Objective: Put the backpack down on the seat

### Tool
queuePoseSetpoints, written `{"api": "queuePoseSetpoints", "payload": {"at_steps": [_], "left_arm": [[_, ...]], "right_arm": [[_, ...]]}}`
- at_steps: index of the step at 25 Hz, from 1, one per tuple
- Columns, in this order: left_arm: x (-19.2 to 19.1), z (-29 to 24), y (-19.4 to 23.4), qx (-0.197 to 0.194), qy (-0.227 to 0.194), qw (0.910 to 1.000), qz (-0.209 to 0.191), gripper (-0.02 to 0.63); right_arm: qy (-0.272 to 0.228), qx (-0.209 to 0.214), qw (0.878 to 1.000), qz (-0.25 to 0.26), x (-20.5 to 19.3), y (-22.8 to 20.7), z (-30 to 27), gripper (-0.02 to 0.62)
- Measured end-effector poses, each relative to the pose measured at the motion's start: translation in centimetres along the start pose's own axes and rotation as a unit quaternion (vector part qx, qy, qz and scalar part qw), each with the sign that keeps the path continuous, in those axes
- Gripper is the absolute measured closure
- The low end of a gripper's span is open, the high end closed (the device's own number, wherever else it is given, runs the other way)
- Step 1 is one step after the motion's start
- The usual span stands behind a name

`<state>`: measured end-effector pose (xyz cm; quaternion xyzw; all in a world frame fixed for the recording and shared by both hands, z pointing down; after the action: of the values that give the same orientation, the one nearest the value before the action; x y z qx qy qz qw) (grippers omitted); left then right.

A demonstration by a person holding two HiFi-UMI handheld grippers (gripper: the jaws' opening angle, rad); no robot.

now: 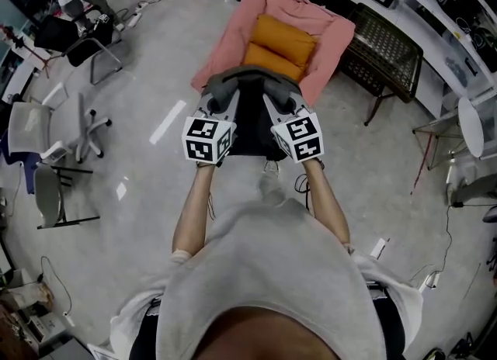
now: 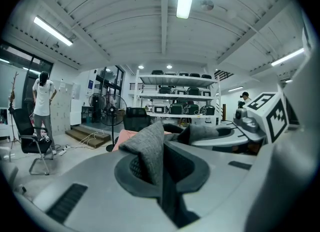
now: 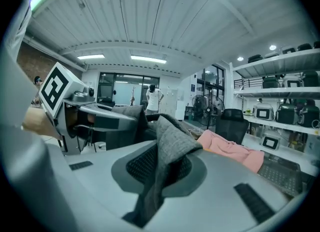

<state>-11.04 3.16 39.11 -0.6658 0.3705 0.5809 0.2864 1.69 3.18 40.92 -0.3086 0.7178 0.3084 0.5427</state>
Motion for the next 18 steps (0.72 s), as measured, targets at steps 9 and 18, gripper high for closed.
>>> {"api": "queuePoseSetpoints", "payload": {"at_steps": [9,18], "left_arm": [[2.2,-7.9,4.2,0.023,-0.002,0.9997,0.008,0.575],[3.7,-16.1,6.8,0.040,0.001,0.9991,0.017,0.574]], "right_arm": [[-0.002,0.022,1.000,0.005,1.7,-7.0,-6.7,0.568],[-0.003,0.039,0.999,0.005,2.1,-14.3,-12.0,0.567]]}}
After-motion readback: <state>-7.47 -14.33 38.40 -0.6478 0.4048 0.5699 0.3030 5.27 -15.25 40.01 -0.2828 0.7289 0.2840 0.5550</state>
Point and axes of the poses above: the fingertips, and each gripper's own axes: z backward along the fingers, y to its left, x out of its top, the point moved 5 cm from there along z, backward along the fingers, and after that the axes turned 4 degrees about -y, right-handed, at the moved point
